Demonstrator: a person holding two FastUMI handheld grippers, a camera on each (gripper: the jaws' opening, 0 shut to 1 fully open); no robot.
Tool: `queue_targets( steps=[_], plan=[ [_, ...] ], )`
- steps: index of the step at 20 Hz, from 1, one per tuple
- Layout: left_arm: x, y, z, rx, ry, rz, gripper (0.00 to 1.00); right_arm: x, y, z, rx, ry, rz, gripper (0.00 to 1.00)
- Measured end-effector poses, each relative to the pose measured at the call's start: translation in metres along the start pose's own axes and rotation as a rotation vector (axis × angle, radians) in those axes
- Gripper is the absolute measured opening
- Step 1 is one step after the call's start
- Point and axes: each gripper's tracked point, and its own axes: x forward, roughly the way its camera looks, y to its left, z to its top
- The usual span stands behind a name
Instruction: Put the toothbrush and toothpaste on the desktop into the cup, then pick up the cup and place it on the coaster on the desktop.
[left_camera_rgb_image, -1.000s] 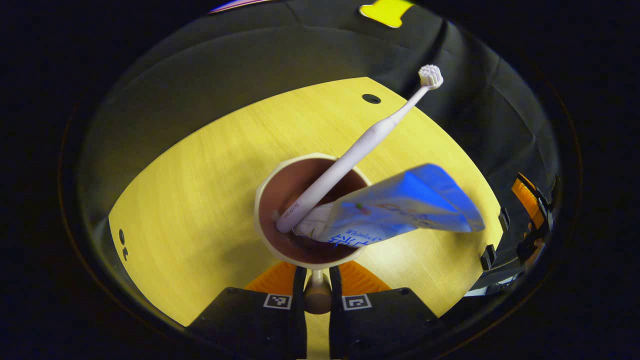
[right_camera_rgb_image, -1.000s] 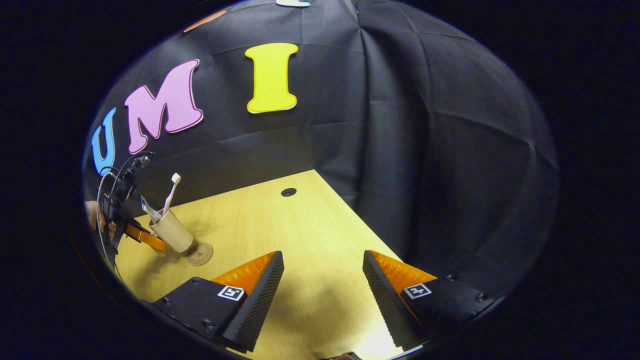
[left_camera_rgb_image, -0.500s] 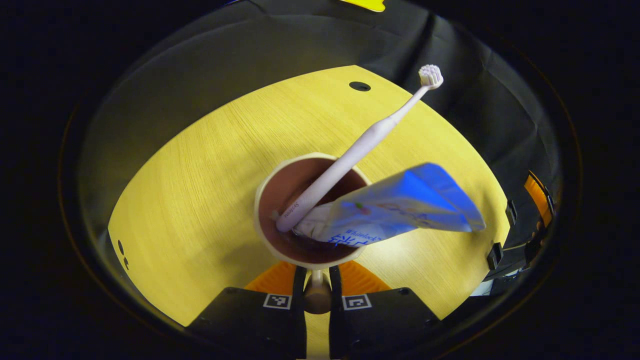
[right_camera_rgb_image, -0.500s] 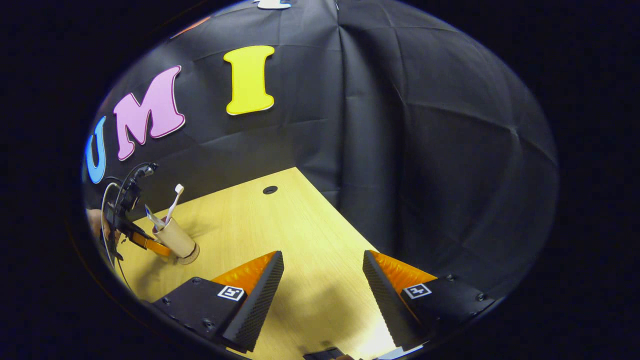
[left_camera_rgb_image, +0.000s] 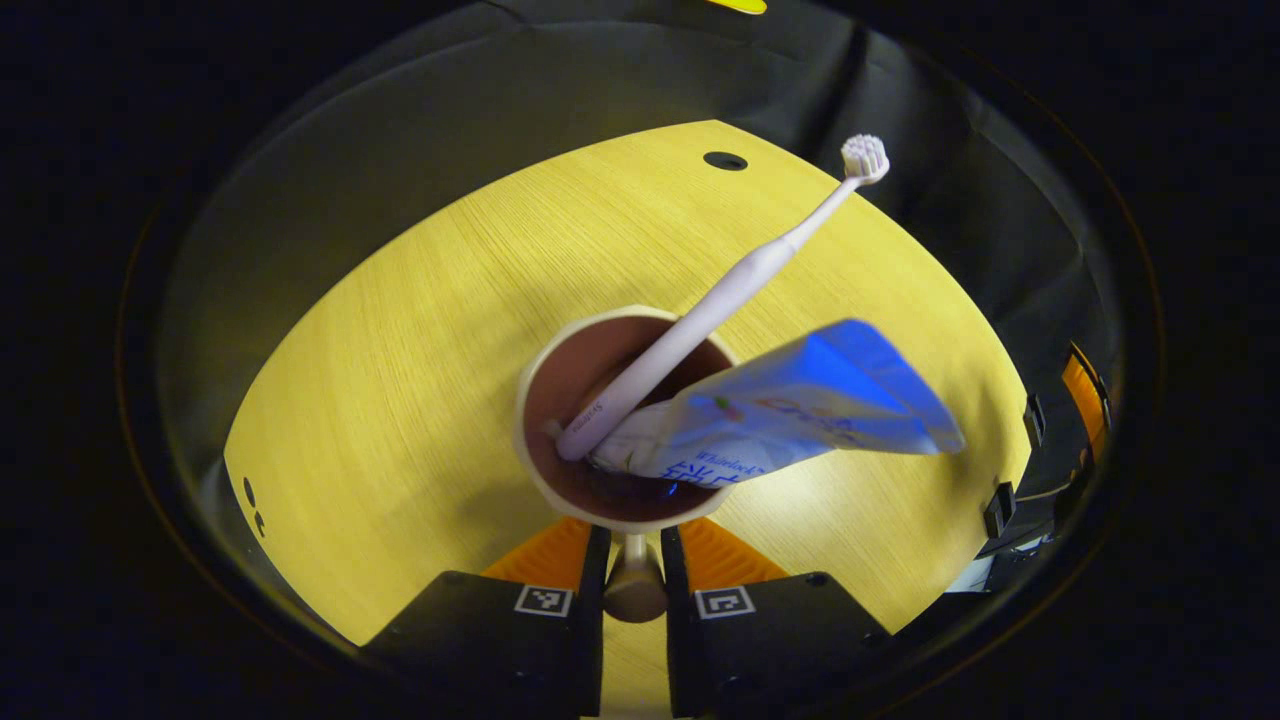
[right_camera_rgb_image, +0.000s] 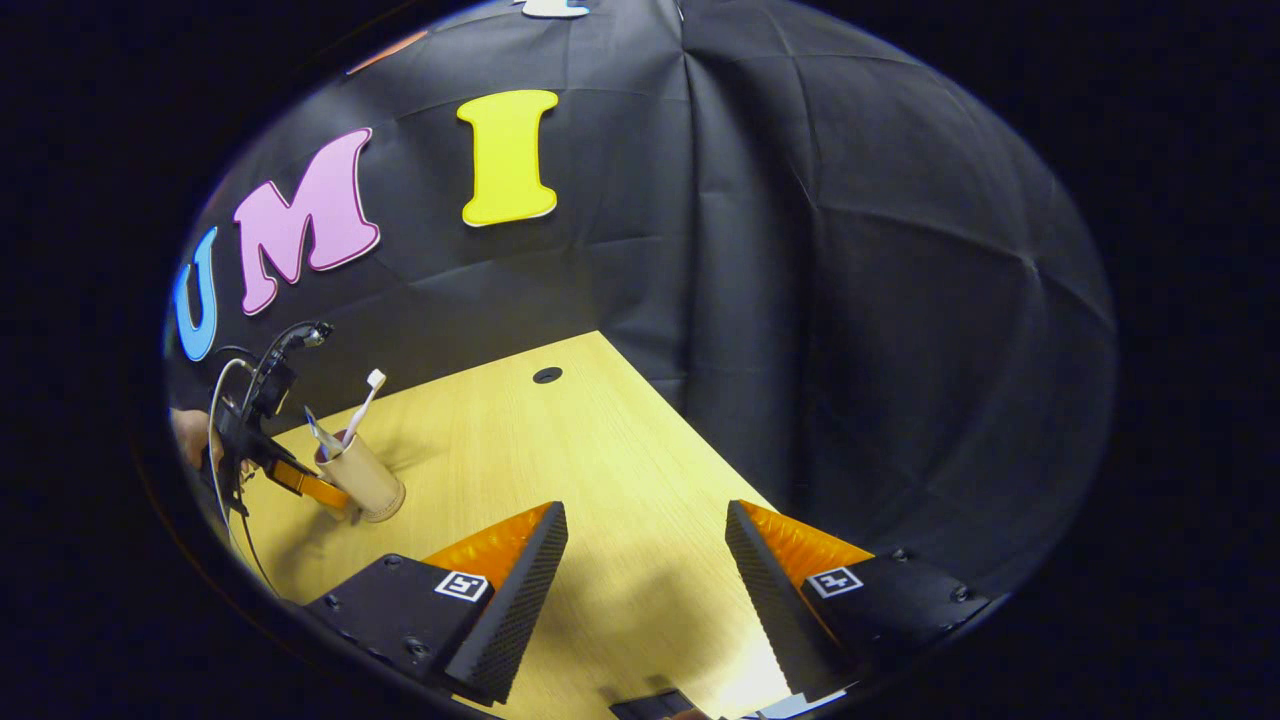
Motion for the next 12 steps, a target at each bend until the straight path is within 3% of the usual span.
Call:
queue_targets(
  steps=[4, 7, 12],
  plan=[
    [-0.04, -0.002, 0.001, -0.035, -0.091, 0.001, 0.64, -0.01, 0.012, 0.015, 0.001, -0.026, 0.028, 0.98],
    [-0.092, -0.004, -0.006, -0.098, -0.207, 0.005, 1.0, -0.025, 0.028, 0.029, -0.017, -0.058, 0.055, 0.98],
    [-0.188, -0.005, -0.033, -0.207, -0.456, 0.049, 0.98, -0.08, 0.067, 0.046, -0.031, -0.095, 0.131, 0.98]
  ],
)
